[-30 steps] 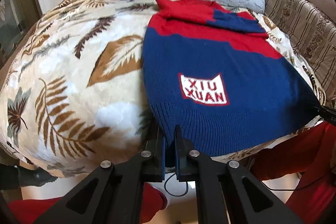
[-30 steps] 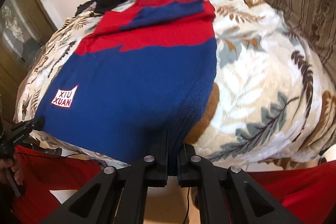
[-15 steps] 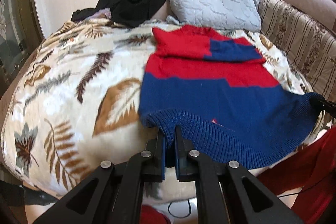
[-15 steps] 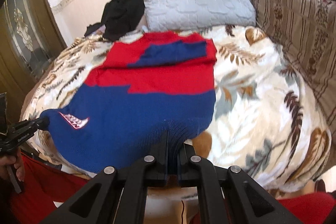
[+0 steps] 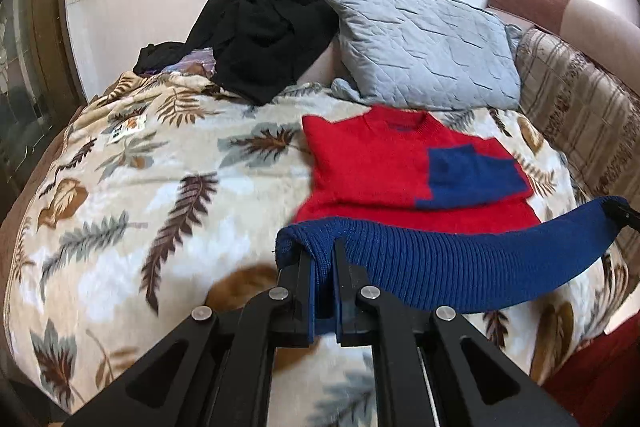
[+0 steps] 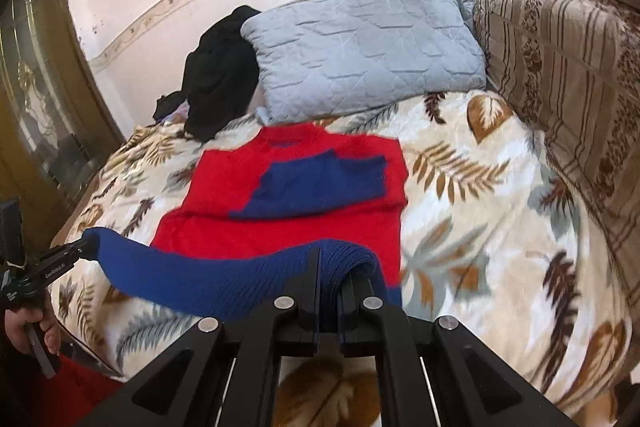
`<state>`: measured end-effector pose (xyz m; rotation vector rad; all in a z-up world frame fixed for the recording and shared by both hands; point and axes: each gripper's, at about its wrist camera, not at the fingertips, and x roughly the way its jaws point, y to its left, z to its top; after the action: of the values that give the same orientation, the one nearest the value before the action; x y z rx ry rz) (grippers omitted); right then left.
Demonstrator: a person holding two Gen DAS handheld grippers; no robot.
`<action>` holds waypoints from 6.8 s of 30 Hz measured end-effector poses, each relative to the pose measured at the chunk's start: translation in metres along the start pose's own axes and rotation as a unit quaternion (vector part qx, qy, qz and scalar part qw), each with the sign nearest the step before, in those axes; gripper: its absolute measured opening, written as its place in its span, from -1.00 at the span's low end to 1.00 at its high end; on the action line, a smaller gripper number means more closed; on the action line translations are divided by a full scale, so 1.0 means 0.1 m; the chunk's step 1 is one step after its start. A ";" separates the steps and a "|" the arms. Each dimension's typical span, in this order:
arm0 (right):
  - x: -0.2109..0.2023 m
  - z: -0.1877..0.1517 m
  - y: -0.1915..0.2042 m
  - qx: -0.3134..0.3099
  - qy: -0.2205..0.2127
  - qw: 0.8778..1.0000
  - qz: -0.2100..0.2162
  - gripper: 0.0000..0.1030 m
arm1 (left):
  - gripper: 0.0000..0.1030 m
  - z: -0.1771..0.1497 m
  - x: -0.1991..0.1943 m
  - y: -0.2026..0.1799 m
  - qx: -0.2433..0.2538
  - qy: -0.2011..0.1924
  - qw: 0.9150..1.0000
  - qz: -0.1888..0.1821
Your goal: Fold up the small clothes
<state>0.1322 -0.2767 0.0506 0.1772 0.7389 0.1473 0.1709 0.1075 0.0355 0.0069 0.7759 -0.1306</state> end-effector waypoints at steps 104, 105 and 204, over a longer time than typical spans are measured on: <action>2.46 0.85 -1.03 0.128 0.144 0.979 0.064 0.54 | 0.19 0.36 1.25 -0.24 0.018 0.049 0.998 0.026; 2.50 0.87 -1.00 0.122 0.148 0.979 0.064 0.52 | 0.19 0.35 1.26 -0.23 0.016 0.051 0.998 0.027; 2.72 1.09 2.20 -0.060 0.126 0.985 0.105 -0.74 | 0.19 0.23 1.00 0.86 -0.050 0.058 0.997 0.030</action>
<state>0.3898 -0.0214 -0.0020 0.1222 0.9597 0.4192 0.2676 0.1805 -0.0219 -0.0570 0.8968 -0.0341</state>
